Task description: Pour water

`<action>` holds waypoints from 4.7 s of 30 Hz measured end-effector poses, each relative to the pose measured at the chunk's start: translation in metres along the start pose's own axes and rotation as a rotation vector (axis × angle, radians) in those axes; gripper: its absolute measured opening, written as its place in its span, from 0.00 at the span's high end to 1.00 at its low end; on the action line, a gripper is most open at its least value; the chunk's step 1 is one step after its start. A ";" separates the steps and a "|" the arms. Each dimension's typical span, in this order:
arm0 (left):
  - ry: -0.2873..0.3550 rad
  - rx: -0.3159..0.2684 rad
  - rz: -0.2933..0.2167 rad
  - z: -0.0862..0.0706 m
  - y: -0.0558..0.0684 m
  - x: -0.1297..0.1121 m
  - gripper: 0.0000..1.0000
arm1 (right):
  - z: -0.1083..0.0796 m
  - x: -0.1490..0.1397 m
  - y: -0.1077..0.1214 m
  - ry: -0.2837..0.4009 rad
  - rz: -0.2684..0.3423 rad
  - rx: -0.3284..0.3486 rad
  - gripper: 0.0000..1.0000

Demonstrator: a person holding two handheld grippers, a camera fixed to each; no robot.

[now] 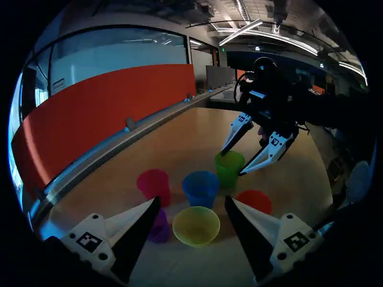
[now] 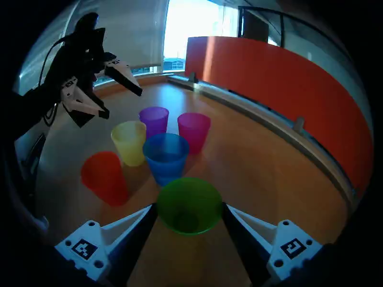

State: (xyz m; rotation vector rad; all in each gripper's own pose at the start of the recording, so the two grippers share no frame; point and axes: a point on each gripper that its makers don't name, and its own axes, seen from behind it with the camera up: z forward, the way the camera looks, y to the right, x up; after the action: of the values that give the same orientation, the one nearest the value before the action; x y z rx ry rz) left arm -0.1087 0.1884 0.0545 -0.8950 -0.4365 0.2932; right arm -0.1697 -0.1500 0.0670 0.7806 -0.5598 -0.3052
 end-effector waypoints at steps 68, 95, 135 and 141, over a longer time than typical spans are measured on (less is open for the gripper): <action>0.002 -0.021 0.034 0.012 0.010 0.025 0.00 | -0.092 0.103 -0.020 0.478 0.018 -0.071 0.06; -0.123 -0.082 0.052 0.051 0.019 0.002 0.00 | -0.154 0.130 -0.036 0.566 -0.024 -0.118 0.06; -0.213 -0.047 0.034 0.113 0.013 -0.027 0.11 | -0.183 0.113 -0.028 0.559 -0.018 -0.171 0.06; -0.210 -0.044 0.025 0.111 0.012 -0.028 0.12 | -0.183 0.114 -0.028 0.561 -0.018 -0.170 0.06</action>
State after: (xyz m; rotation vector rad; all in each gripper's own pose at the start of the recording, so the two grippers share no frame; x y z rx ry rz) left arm -0.1872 0.2600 0.0991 -0.9166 -0.6286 0.4039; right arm 0.0269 -0.1156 -0.0180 0.6678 0.0019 -0.1358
